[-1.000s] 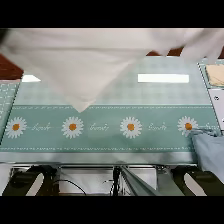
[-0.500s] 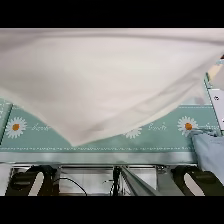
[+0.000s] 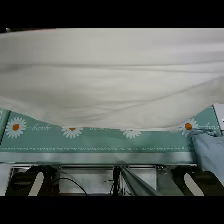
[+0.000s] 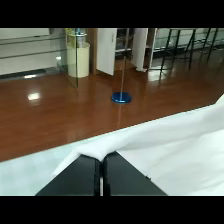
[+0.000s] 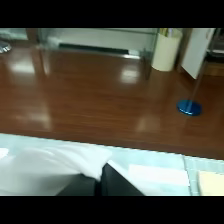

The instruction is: Fold the shirts.

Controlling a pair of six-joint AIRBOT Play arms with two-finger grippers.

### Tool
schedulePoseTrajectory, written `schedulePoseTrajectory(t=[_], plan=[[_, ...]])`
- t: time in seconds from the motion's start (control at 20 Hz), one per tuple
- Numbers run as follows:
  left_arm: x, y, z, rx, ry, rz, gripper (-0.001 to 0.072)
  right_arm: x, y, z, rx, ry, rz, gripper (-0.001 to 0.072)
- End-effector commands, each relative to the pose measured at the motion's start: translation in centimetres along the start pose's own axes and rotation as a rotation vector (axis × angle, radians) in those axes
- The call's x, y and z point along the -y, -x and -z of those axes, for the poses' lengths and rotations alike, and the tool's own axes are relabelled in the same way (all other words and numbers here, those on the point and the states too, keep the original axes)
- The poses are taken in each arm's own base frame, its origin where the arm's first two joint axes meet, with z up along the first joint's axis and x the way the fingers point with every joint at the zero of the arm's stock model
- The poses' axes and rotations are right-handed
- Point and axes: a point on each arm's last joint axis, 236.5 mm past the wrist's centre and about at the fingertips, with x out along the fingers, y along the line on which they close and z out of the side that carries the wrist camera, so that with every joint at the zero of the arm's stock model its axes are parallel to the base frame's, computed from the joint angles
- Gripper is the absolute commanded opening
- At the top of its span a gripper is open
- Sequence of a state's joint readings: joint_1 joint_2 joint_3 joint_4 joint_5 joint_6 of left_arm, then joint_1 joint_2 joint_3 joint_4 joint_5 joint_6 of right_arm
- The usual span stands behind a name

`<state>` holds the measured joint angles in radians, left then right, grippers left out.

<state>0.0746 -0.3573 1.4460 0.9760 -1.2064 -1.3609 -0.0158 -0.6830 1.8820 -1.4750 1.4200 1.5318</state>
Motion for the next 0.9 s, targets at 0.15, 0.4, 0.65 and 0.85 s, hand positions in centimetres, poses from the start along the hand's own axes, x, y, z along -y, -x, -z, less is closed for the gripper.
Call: schedulePoseTrajectory(t=[0.15, 0.4, 0.65, 0.85], plan=[[0.0, -1.1, 6.5, -0.248, 0.143, 0.034, 0.0025, -1.1, -2.6, 10.8, -0.539, -0.069, -0.055, 0.0027], [-2.3, -4.3, 16.1, -0.49, 0.282, 0.027, 0.0025, 1.3, -9.1, 14.7, -0.685, -0.053, 0.014, 0.0027], [-5.5, -8.9, 21.6, -0.489, 0.427, -0.021, 0.0025, 1.0, -18.2, 22.3, -0.827, -0.09, -0.023, 0.0027], [-8.1, -11.9, 26.5, -0.577, 0.426, -0.041, 0.0025, -0.2, -25.6, 25.1, -0.801, -0.15, -0.083, 0.0027]])
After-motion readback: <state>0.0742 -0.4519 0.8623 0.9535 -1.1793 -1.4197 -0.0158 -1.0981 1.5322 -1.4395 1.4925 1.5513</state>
